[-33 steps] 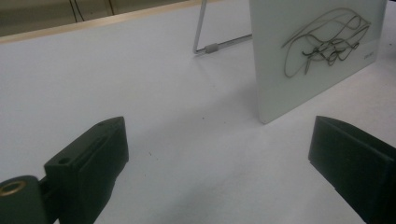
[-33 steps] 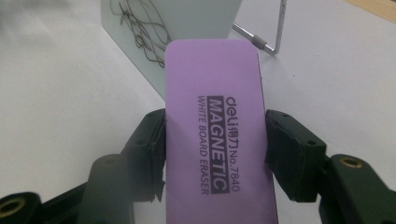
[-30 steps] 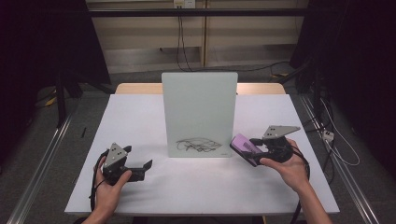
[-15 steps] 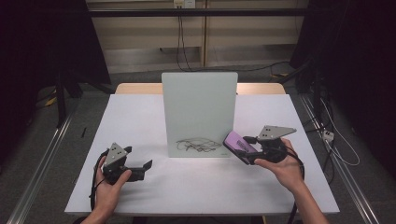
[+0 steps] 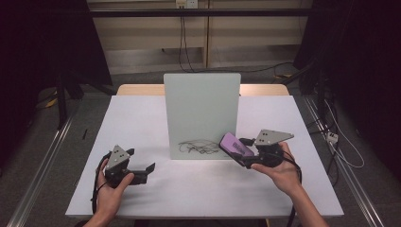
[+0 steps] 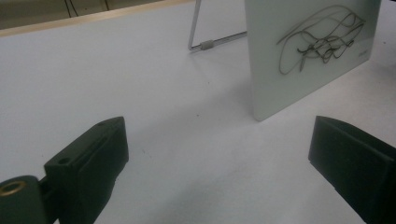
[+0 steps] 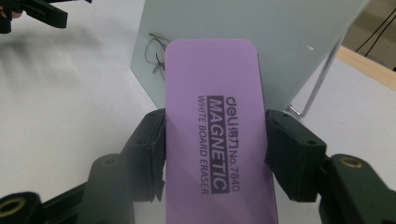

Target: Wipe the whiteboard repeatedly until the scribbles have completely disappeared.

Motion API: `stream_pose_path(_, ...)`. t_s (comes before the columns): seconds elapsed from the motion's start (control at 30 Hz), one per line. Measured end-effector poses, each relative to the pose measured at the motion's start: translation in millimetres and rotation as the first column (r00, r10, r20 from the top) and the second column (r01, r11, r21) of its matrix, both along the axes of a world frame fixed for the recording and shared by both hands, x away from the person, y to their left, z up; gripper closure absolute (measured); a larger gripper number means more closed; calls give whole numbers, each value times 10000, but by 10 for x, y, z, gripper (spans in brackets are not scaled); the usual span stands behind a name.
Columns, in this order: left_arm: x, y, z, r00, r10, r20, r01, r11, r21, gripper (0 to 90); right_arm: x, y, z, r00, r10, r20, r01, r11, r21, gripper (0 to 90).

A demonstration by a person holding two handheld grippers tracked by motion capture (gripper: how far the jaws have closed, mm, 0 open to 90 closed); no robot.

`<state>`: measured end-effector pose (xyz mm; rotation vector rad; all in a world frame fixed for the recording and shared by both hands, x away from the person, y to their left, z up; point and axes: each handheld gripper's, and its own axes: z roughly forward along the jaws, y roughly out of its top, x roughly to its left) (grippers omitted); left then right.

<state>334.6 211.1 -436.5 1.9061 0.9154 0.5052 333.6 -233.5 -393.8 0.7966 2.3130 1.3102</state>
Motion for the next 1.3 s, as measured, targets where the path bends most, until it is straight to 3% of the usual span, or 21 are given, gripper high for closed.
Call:
stream_pose_path(0.33,26,-13,-14,10000,-41,-86,41,10000,16,50,56,168,84,9974,-20,719,29,9999,-120,415)
stream_pose_path(0.53,38,-28,-16,10000,-24,-86,25,10000,32,50,112,305,70,9952,9,975,72,9965,-828,415)
stream_pose_path(0.73,52,-38,-11,9999,-107,-47,107,9999,55,50,190,406,61,9951,147,975,-56,9956,-931,416)
stream_pose_path(1.3,46,-24,-8,9999,-103,-45,103,9999,54,50,184,424,-23,9956,106,935,18,9913,-1317,417)
